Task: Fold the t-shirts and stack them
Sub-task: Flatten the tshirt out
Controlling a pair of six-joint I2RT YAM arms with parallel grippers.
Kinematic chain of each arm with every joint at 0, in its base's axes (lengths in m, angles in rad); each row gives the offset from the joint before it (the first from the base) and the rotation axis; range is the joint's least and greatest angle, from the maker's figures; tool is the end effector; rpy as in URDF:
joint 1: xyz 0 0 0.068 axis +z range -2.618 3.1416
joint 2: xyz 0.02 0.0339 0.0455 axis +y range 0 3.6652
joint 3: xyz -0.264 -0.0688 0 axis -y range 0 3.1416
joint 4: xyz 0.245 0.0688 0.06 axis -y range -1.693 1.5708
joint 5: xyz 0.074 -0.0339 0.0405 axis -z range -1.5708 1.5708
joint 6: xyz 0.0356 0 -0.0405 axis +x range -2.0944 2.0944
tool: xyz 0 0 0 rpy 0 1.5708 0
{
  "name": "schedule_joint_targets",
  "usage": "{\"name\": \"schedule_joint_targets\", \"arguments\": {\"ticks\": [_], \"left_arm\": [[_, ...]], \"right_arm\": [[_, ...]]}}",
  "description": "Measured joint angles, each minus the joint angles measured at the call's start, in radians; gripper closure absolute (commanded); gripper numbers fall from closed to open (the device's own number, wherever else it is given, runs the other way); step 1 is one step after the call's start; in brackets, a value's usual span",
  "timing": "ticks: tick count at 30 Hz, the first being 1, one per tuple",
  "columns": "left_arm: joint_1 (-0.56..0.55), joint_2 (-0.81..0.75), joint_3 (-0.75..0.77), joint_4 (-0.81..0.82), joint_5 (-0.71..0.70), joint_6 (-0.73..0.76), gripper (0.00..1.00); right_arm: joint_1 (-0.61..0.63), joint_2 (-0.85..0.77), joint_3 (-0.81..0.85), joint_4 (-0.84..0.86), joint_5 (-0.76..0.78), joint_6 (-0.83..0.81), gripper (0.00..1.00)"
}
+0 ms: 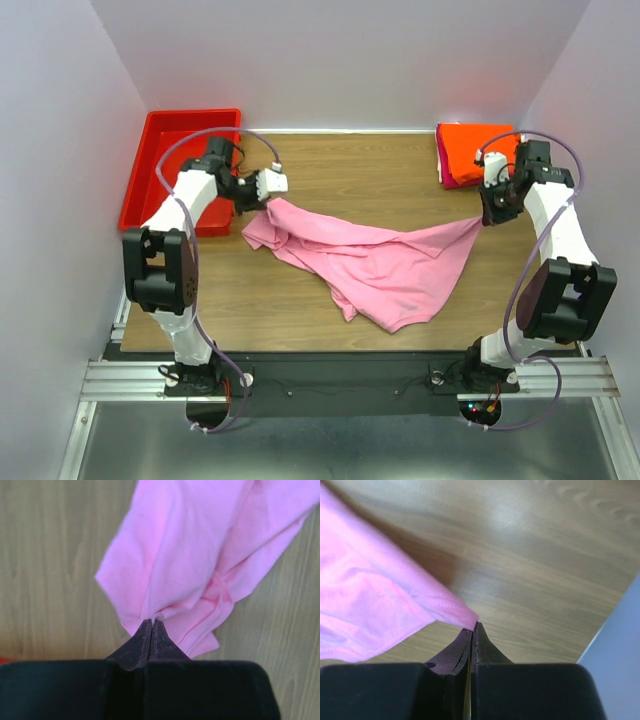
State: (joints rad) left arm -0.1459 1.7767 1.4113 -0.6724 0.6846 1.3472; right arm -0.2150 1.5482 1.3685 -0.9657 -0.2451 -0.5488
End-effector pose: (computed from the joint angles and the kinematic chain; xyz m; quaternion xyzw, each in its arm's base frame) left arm 0.3686 -0.0769 0.2529 0.6820 0.6070 -0.1269 0.3877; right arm 0.3053 -0.0578 0.2938 -0.1866 0.9524 0.0328 0.2390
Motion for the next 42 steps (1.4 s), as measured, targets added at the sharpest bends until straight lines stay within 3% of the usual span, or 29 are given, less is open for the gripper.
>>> {"name": "schedule_joint_targets", "arguments": {"ticks": [7,18,27,32,42], "left_arm": [[0.089,-0.063,0.144,0.012,0.071,-0.216,1.00],[0.115,-0.115,0.341,0.262,0.081,-0.731,1.00],[0.116,-0.266,0.357,0.396,0.058,-0.914,1.00],[0.117,-0.483,0.280,0.451,0.030,-0.937,1.00],[0.122,-0.951,0.084,0.540,0.032,-0.972,1.00]], "right_arm": [[0.000,0.008,0.198,-0.008,0.006,0.007,0.99],[0.000,0.131,0.622,-0.007,0.030,0.042,0.99],[0.000,0.117,0.832,0.002,0.064,0.072,0.99],[0.000,0.000,0.840,0.053,0.118,0.094,0.99],[0.000,-0.425,0.837,0.273,0.220,0.101,0.99]]}}
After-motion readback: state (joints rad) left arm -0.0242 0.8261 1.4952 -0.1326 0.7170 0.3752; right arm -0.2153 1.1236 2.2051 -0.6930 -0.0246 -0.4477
